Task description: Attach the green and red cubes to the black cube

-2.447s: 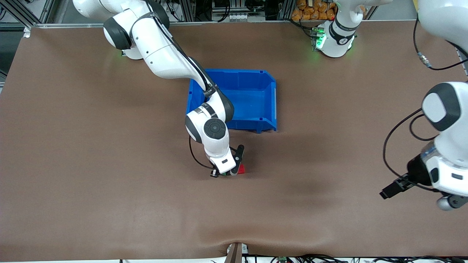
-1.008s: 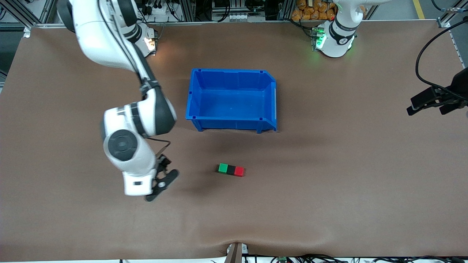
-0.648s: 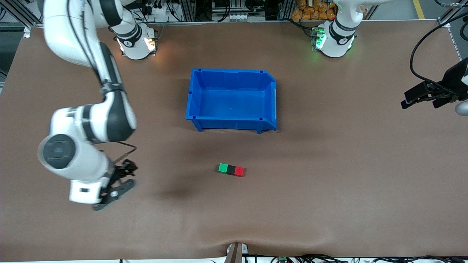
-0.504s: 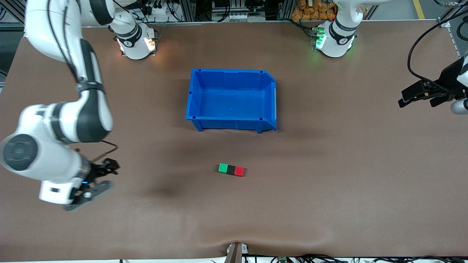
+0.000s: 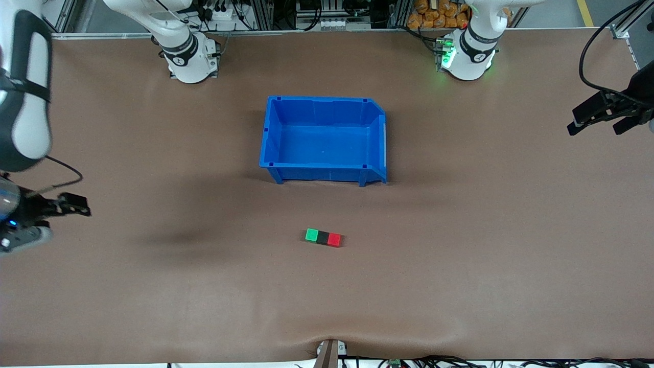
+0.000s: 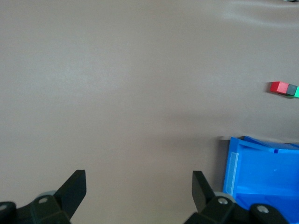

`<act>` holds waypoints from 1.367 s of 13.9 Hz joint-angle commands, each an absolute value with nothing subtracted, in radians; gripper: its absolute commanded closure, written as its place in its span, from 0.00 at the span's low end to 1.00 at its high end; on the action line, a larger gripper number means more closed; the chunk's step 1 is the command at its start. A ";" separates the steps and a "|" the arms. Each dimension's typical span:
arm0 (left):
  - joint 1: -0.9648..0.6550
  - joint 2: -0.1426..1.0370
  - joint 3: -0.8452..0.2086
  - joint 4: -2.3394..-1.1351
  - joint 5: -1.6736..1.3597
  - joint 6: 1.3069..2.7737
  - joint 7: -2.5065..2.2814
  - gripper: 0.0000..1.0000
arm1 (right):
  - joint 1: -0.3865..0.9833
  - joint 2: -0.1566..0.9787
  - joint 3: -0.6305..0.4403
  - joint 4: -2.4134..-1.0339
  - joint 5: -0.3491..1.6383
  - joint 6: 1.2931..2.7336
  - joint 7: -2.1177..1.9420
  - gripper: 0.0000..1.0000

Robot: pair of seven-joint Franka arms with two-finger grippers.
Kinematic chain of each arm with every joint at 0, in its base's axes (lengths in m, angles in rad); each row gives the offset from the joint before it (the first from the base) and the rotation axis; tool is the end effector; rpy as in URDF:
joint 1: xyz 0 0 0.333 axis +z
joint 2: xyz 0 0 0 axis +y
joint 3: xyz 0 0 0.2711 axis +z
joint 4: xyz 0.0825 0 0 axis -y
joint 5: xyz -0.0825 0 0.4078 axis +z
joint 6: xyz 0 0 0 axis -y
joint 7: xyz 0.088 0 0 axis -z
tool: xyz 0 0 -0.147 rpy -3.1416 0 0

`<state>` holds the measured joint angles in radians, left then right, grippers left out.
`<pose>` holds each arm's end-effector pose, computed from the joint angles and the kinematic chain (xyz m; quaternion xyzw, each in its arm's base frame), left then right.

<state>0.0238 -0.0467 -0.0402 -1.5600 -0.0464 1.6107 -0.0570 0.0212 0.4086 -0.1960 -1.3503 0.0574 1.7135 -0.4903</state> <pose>0.5738 -0.0165 0.5758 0.9984 0.0200 0.0478 0.0240 0.6738 -0.0945 0.4071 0.9870 0.1595 -0.0213 0.0038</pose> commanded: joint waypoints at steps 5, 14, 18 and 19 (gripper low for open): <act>0.029 -0.063 -0.049 -1.522 0.002 1.586 0.058 0.00 | -0.026 0.158 -0.170 -1.604 0.078 1.704 -0.355 0.00; 0.071 -0.032 -0.040 -1.509 0.000 1.566 0.072 0.00 | -0.021 0.005 -0.120 -1.695 0.063 1.579 -0.056 0.00; 0.072 -0.031 -0.040 -1.509 0.000 1.568 0.069 0.00 | -0.023 -0.015 -0.103 -1.674 0.041 1.523 -0.038 0.00; 0.071 -0.031 -0.040 -1.509 0.000 1.566 0.061 0.00 | -0.025 -0.017 -0.103 -1.666 0.038 1.519 -0.040 0.00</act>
